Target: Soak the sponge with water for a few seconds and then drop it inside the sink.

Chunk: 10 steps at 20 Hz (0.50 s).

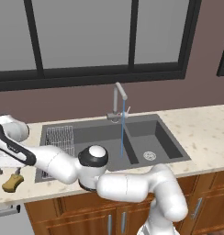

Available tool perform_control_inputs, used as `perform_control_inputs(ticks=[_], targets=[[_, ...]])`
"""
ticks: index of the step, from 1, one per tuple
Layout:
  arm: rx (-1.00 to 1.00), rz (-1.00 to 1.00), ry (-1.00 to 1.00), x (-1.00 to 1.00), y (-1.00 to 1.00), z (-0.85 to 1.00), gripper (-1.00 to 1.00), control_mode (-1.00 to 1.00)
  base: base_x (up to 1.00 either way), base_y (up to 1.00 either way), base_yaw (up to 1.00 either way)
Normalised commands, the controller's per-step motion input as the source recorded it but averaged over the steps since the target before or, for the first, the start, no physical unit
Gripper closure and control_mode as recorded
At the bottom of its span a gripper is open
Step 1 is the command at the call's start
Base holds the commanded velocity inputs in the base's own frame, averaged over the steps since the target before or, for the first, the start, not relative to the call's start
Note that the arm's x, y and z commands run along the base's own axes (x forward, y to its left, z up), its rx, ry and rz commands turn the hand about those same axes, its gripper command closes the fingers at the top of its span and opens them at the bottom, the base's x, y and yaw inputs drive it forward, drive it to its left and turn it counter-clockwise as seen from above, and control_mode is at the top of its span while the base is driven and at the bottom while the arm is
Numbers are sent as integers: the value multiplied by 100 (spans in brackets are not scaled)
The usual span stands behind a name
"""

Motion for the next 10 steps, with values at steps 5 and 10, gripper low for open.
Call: perform_control_inputs(ticks=[5, 10], targets=[[-13, -9, 5, 0, 13, 0, -100, -100, 0, 0, 0], [-6, -8, 2, 0, 3, -1, -100, -100, 0, 0, 0]])
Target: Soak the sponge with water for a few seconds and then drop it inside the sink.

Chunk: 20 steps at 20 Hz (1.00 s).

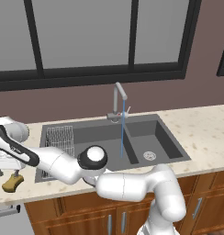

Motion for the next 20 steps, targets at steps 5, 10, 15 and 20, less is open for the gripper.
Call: perform_control_inputs(ticks=[5, 10, 15, 20], targets=[[-2, 1, 0, 0, 4, -3, -100, -100, 0, 0, 0], [-4, 12, -1, 6, 3, 0, -100, -100, 0, 0, 0], [-3, 16, -2, 15, 2, 0, -100, -100, 0, 0, 0], [-2, 9, -4, 1, 0, 0, -100, -100, 0, 0, 0]])
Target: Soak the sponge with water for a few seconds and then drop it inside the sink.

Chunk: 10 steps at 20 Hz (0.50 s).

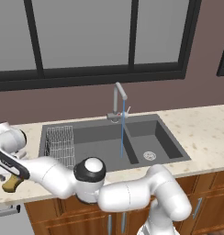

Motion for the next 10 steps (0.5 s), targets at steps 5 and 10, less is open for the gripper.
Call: perform_control_inputs(ticks=[5, 10], targets=[[-1, 0, -5, 0, 0, -2, -100, -100, 0, 0, 0], [0, 0, -6, 0, 0, -4, -100, -100, 0, 0, 0]])
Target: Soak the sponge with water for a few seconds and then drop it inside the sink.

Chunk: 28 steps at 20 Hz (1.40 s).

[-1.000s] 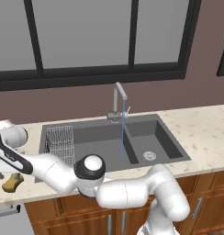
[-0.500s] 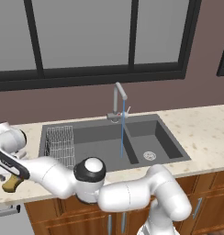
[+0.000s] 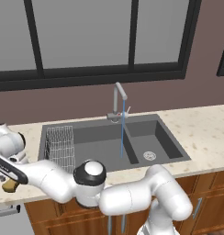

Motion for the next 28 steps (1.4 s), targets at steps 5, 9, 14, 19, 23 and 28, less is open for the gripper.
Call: perform_control_inputs(ticks=[5, 9, 14, 19, 23, 28], targets=[[0, 0, -5, 0, 0, -18, -100, -100, 0, 0, 0], [0, 0, -6, 0, 0, -33, -100, -100, 0, 0, 0], [0, 0, -6, 0, 0, -41, -100, -100, 0, 0, 0], [0, 0, -2, 0, 0, -27, -100, -100, 0, 0, 0], [0, 0, 8, 16, -2, 0, -100, -100, 0, 0, 0], [0, 0, -1, -1, 0, 0, 100, -100, 0, 0, 0]])
